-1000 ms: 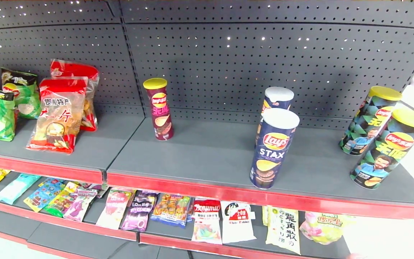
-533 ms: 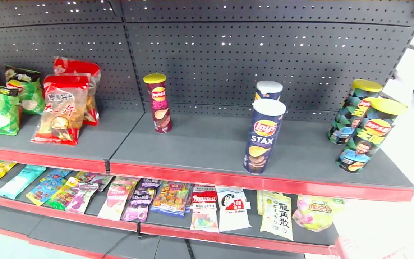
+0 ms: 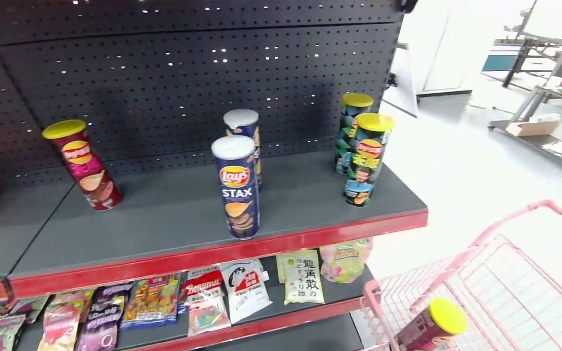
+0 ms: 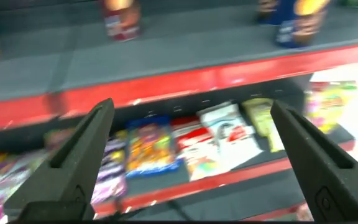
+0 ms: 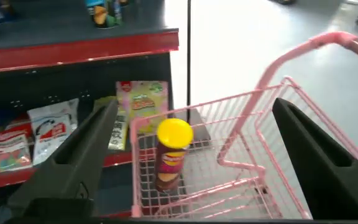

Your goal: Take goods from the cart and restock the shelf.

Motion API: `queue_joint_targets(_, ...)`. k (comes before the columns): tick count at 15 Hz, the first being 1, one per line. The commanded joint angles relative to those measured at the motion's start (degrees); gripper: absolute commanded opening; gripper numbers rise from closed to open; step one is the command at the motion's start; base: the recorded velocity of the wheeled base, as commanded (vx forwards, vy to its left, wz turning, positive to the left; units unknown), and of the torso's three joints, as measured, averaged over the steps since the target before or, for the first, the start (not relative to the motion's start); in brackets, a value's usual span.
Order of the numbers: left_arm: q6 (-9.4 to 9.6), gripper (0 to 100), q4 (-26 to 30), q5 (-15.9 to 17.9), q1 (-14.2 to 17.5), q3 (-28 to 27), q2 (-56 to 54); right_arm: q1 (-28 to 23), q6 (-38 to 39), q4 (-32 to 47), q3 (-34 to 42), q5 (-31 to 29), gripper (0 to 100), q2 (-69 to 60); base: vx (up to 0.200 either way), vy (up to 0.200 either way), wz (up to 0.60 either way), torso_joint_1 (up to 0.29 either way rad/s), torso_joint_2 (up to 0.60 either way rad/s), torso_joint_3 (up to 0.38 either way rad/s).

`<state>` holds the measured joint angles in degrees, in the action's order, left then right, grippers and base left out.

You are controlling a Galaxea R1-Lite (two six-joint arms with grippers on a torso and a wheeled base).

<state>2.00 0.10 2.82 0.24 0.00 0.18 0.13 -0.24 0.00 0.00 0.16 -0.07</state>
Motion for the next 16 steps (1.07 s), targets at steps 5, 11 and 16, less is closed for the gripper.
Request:
queue_joint_targets(5, 0.02, 100, 0.0, 0.0, 0.0, 0.0, 0.0, 0.0, 0.0, 0.0, 0.0, 0.0, 100, 0.1, 0.0, 0.0, -0.6, 0.007, 0.0, 0.0)
queue_joint_targets(11, 0.02, 100, 0.0, 0.1, 0.0, 0.0, 0.0, 0.0, 0.1, -0.1, 0.0, 0.0, 100, 0.1, 0.0, 0.0, -0.4, 0.002, 0.0, 0.001)
queue_joint_targets(16, 0.02, 100, 0.0, 0.0, 0.0, 0.0, 0.1, 0.0, 0.3, -0.1, 0.0, 0.1, 100, 0.1, 0.0, 0.0, 0.0, 0.0, 0.0, 0.0)
